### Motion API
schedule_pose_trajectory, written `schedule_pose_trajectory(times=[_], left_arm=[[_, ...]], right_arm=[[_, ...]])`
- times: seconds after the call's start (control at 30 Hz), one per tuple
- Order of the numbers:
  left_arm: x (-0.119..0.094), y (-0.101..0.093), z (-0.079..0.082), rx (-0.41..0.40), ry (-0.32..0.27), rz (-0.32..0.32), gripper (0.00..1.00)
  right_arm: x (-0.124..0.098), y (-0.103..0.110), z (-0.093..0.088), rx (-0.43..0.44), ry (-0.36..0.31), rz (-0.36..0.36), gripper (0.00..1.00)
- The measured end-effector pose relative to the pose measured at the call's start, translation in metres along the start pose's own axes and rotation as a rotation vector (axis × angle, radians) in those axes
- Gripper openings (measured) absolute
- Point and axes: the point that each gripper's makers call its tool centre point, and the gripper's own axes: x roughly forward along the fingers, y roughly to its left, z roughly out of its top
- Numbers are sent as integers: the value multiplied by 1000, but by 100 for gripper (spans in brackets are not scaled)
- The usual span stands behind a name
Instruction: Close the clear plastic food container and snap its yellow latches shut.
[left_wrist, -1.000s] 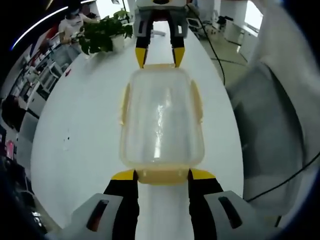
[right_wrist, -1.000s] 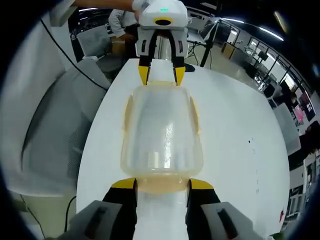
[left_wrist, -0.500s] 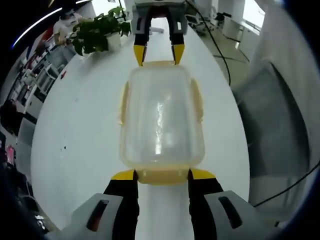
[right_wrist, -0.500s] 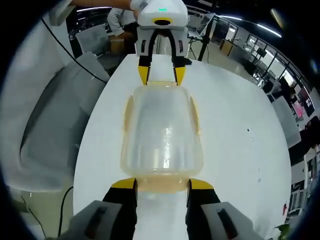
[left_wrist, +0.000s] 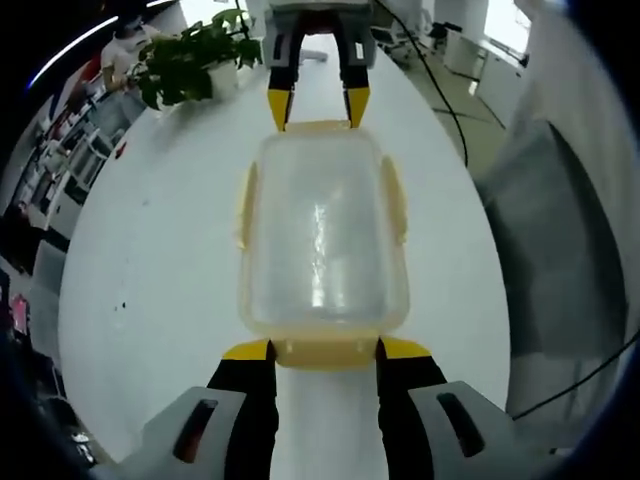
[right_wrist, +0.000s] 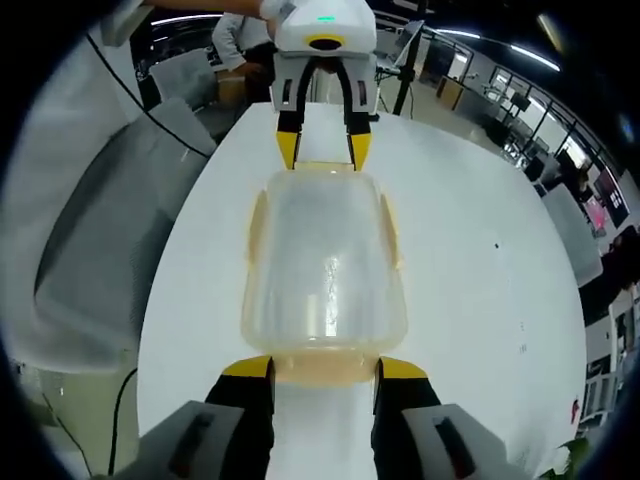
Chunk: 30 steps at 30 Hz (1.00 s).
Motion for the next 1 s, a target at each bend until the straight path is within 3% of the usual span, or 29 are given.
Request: schedule_pose_trajectory(times=[0.37,1.0], left_arm=[[13,9,9,-6,-1,0,36],[30,5,3,-3,19,-24,37]], right_arm=[[0,-8,-15,4,2,1,36],[13,-5,-25,0,10,16,36]])
